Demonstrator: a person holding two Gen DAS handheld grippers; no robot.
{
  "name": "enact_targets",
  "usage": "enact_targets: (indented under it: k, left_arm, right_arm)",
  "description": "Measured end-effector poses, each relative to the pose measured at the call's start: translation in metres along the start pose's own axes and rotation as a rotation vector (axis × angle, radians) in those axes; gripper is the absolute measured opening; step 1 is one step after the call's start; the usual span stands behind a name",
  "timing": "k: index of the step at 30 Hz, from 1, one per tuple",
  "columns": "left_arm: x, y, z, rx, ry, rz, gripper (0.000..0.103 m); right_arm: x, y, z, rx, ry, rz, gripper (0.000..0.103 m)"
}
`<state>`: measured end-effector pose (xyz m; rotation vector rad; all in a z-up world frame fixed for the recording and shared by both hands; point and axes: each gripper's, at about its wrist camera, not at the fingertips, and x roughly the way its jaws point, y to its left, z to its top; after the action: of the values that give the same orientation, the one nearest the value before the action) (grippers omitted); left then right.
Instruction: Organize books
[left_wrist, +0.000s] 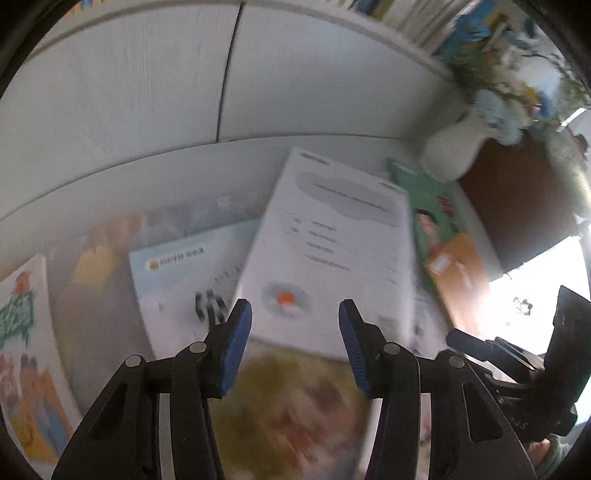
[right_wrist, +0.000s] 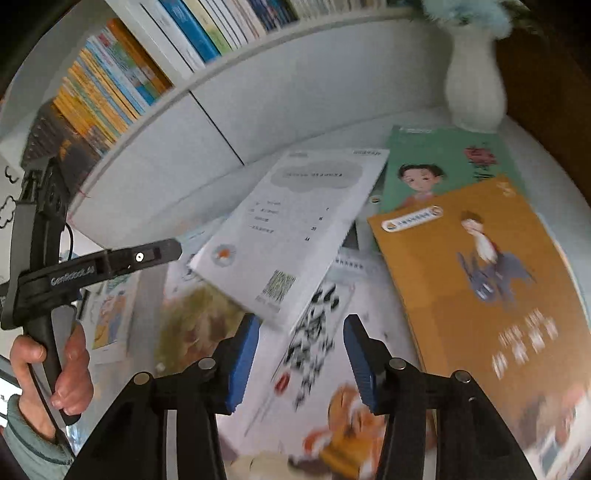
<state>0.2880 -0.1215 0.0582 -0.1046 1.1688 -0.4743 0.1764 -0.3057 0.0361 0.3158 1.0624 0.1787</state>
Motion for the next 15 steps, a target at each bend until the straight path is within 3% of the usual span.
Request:
enact_targets:
  k: [6, 10, 15]
  left_arm:
    - [0.046, 0.014, 0.022, -0.005, 0.031, 0.012, 0.046]
    - [0.048, 0.009, 0.025, 0.011, 0.019, -0.036, 0.056]
    - [0.035, 0.001, 0.000, 0.044, 0.054, -0.074, 0.056]
  right_arm:
    - [0.042, -0.009, 0.028, 0.015, 0.019, 0.000, 0.047]
    - [0.057, -0.005, 0.044, 0.017, -0.013, 0.018, 0.049]
    - [0.055, -0.008, 0.042, -0.008, -0.007, 0.013, 0.049]
